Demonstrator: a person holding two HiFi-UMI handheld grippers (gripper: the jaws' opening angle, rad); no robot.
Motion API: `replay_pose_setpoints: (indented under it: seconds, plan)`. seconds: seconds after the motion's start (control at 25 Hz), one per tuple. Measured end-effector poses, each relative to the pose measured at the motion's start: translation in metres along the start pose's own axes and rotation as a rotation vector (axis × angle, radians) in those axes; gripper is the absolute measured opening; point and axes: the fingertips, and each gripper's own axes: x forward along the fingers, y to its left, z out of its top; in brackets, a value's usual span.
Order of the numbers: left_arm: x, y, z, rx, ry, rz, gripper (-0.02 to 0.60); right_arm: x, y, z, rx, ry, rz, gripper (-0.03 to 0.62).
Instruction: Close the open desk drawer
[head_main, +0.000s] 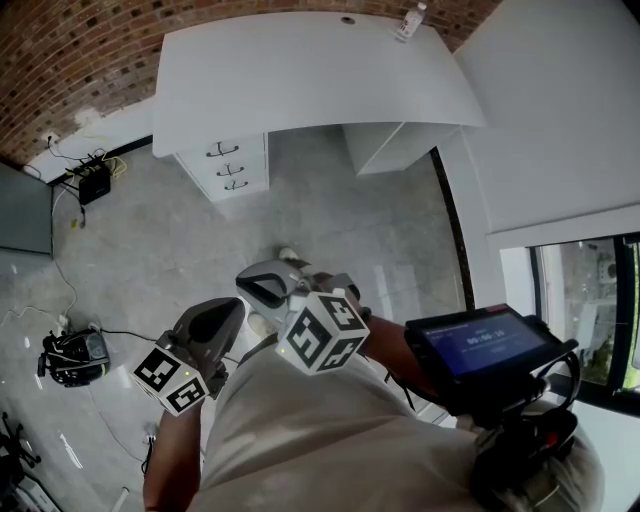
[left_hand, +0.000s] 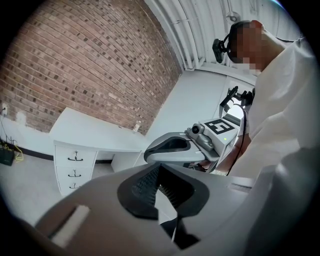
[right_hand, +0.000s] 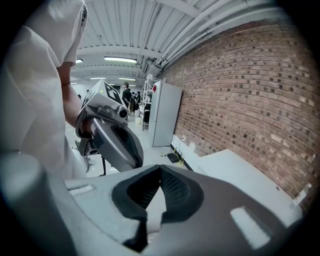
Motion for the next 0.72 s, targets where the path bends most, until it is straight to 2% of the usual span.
replay_pose_setpoints:
  seconds: [0.4, 0.56, 0.72]
  plan:
    - [-0.002, -0.012, -0.010, 0.006, 0.002, 0.003, 0.003, -0.012, 0.010, 0.001, -0.001, -0.010, -0.008, 0.003]
    - [0.008, 0.003, -0.009, -0.002, 0.004, 0.000, 0.003, 0.000, -0.003, -0.004, 0.007, -0.007, -0.006, 0.002]
    - [0.012, 0.001, -0.015, -0.003, -0.001, 0.005, 0.003, -0.001, 0.002, -0.006, -0.001, -0.013, -0.001, 0.002]
